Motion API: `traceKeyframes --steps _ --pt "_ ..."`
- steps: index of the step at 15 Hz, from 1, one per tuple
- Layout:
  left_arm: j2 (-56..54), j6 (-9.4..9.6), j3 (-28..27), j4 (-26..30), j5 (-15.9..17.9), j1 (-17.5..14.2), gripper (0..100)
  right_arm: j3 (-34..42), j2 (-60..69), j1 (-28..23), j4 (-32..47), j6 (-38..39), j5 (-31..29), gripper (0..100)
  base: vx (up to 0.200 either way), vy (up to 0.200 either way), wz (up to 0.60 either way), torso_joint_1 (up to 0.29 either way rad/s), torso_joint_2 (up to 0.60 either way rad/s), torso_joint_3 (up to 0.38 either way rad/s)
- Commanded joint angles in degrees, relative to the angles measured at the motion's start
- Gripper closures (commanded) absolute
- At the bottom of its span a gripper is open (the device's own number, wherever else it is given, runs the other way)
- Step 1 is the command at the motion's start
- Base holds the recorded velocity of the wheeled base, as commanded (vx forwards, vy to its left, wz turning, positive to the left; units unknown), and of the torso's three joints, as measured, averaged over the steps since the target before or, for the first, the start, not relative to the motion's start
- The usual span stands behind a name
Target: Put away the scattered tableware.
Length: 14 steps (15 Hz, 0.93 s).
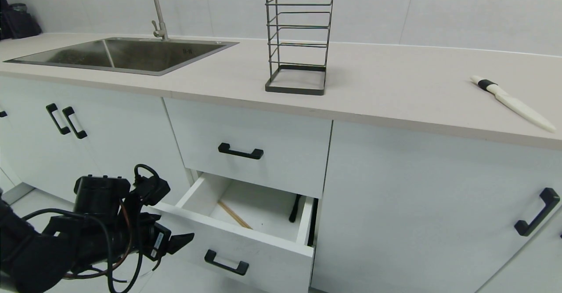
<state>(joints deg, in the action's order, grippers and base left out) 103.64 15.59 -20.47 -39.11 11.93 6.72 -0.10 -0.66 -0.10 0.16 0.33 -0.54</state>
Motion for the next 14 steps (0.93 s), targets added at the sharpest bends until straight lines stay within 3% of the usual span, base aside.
traceKeyframes --steps 1,12,14 --pt "4.29 -0.83 -1.24 -3.78 0.02 0.49 0 0.01 -0.13 0.01 0.02 0.02 0.01 0 0.000 0.000 0.00 0.000 0.00 0.000" --pt "10.53 -1.00 -9.77 -6.51 0.19 0.67 0 0.01 -0.13 0.01 0.02 0.02 0.01 0 0.000 0.000 0.00 0.000 0.00 0.000" --pt "12.37 -2.14 -12.49 -6.68 0.19 0.75 0 0.01 -0.13 0.01 0.02 0.02 0.01 0 0.000 0.000 0.00 0.000 0.00 0.000"
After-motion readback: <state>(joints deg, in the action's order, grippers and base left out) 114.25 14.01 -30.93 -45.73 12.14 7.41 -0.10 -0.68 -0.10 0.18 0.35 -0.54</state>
